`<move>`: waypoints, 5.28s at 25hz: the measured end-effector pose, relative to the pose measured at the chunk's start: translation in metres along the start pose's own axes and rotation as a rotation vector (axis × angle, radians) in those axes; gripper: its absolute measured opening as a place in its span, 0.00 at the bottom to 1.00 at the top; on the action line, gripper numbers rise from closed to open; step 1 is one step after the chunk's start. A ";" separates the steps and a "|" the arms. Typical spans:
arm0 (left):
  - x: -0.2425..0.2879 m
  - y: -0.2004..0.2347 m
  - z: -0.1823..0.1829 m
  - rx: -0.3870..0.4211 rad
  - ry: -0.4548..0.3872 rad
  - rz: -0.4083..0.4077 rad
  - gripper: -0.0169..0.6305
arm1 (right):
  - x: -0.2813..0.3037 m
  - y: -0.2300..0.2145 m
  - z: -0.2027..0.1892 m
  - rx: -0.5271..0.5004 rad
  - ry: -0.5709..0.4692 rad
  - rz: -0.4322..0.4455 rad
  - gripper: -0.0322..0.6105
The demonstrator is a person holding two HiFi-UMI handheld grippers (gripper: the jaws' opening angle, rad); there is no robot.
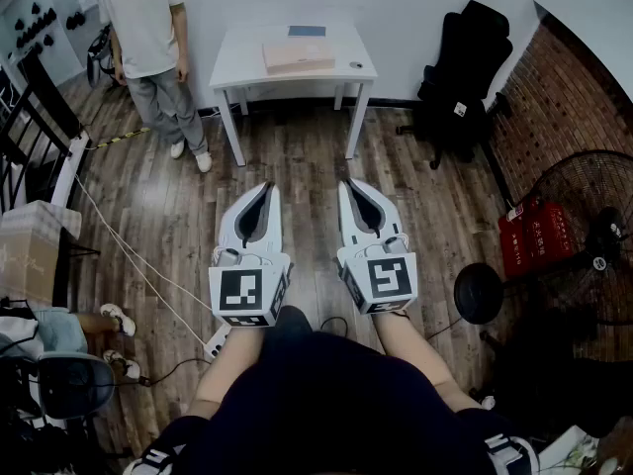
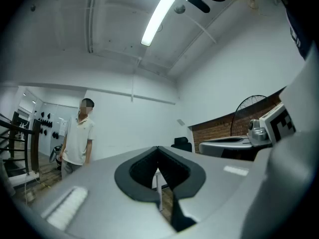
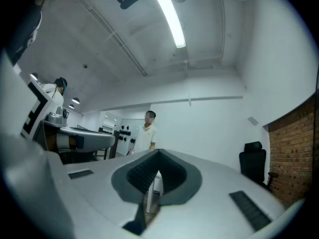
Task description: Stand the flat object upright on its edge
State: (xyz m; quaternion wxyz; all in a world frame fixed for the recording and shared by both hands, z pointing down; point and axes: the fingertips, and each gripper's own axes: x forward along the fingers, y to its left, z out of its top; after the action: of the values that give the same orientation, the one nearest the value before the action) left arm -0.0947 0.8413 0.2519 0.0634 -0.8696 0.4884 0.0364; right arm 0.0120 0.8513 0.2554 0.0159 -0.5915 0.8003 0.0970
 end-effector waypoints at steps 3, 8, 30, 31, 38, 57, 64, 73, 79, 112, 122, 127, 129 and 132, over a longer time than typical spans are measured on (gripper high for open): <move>0.009 0.001 0.001 -0.004 -0.003 -0.009 0.05 | 0.005 -0.009 0.003 0.022 -0.019 -0.013 0.07; 0.026 0.010 -0.009 -0.013 -0.001 -0.008 0.05 | 0.022 -0.016 -0.007 0.022 -0.018 -0.017 0.07; 0.287 0.194 -0.076 -0.035 0.002 -0.117 0.30 | 0.334 -0.082 -0.097 0.061 0.066 -0.036 0.31; 0.298 0.200 -0.078 -0.036 0.003 -0.133 0.30 | 0.344 -0.085 -0.099 0.056 0.069 -0.048 0.31; 0.353 0.231 -0.093 -0.053 0.008 -0.176 0.31 | 0.392 -0.098 -0.112 0.037 0.091 -0.090 0.31; 0.508 0.261 -0.127 -0.104 0.006 -0.141 0.31 | 0.530 -0.212 -0.157 0.040 0.099 -0.039 0.31; 0.592 0.271 -0.143 -0.124 0.045 -0.037 0.31 | 0.599 -0.273 -0.180 0.026 0.129 0.070 0.31; 0.670 0.281 -0.166 -0.113 0.062 0.091 0.31 | 0.663 -0.338 -0.217 0.017 0.155 0.202 0.31; 0.691 0.289 -0.188 -0.100 0.116 0.136 0.31 | 0.687 -0.356 -0.252 0.037 0.211 0.233 0.31; 0.791 0.421 -0.419 -0.225 0.600 -0.070 0.36 | 0.808 -0.408 -0.457 0.102 0.685 0.109 0.45; 0.783 0.422 -0.461 -0.410 0.764 -0.066 0.51 | 0.797 -0.416 -0.508 0.470 0.862 0.167 0.55; 0.785 0.417 -0.469 -0.441 0.829 -0.061 0.52 | 0.795 -0.414 -0.521 0.593 0.903 0.226 0.56; 0.783 0.413 -0.471 -0.458 0.854 -0.049 0.52 | 0.793 -0.414 -0.523 0.623 0.911 0.250 0.56; 0.782 0.413 -0.474 -0.466 0.869 -0.019 0.52 | 0.794 -0.413 -0.525 0.639 0.925 0.283 0.56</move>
State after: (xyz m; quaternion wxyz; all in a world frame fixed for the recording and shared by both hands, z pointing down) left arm -0.0401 -0.1013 0.5920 -0.3421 -0.7998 0.4405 -0.2220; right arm 0.2131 -0.1053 0.6026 -0.1708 -0.4258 0.7849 -0.4165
